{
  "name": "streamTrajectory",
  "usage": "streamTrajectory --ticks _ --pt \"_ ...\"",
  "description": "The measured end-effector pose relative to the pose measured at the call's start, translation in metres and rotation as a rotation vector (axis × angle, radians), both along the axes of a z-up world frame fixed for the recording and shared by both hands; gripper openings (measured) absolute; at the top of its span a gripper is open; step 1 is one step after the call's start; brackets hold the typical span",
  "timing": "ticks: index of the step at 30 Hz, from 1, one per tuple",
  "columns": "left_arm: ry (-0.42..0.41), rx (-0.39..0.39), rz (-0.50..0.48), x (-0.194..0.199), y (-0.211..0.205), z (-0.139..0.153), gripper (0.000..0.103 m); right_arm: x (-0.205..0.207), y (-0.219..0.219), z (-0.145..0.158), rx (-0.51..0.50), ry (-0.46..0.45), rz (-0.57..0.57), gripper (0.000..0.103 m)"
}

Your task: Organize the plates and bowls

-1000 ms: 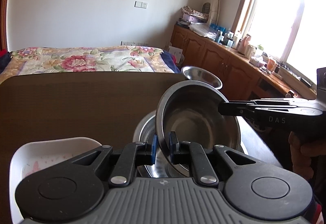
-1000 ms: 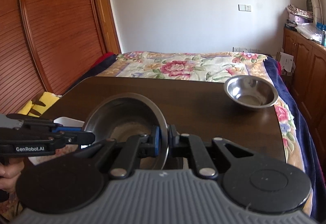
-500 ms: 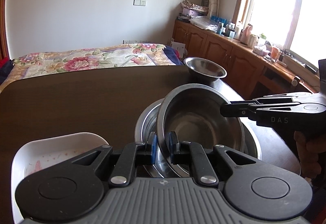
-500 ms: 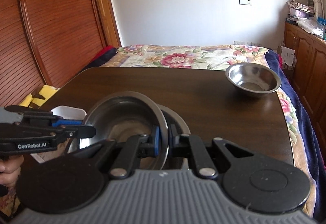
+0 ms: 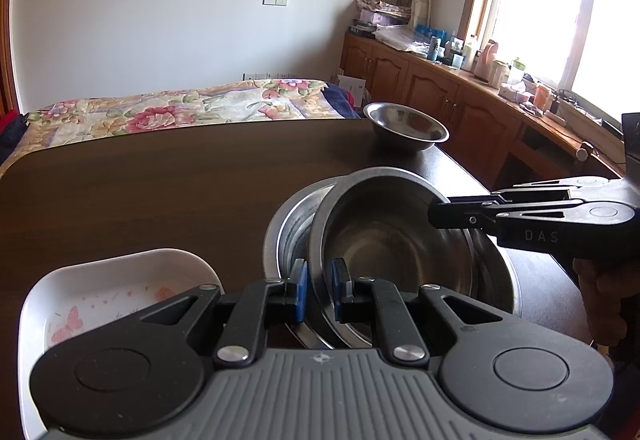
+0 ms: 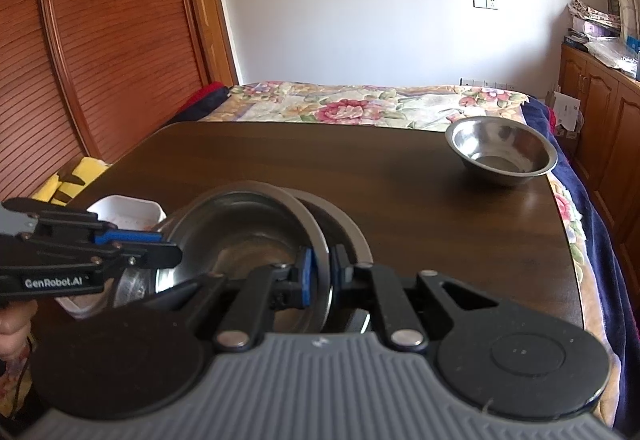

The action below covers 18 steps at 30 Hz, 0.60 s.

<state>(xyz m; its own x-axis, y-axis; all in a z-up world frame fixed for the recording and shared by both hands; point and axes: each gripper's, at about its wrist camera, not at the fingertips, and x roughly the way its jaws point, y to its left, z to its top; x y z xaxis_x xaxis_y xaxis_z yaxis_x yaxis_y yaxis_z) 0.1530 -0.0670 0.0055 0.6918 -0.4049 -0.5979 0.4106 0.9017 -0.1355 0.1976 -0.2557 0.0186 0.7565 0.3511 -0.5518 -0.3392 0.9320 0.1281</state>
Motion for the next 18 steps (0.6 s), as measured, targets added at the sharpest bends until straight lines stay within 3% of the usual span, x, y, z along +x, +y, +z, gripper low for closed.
streamTrajectory --ticks 11,18 --pt "-0.013 -0.006 0.005 -0.0009 0.0008 0.0029 0.013 -0.0012 0.0039 0.0011 -0.043 -0.049 0.003 0.012" --pt "-0.039 0.003 0.009 -0.0002 -0.0008 0.0099 0.013 -0.0041 0.0012 0.0060 -0.016 -0.061 0.002 0.012"
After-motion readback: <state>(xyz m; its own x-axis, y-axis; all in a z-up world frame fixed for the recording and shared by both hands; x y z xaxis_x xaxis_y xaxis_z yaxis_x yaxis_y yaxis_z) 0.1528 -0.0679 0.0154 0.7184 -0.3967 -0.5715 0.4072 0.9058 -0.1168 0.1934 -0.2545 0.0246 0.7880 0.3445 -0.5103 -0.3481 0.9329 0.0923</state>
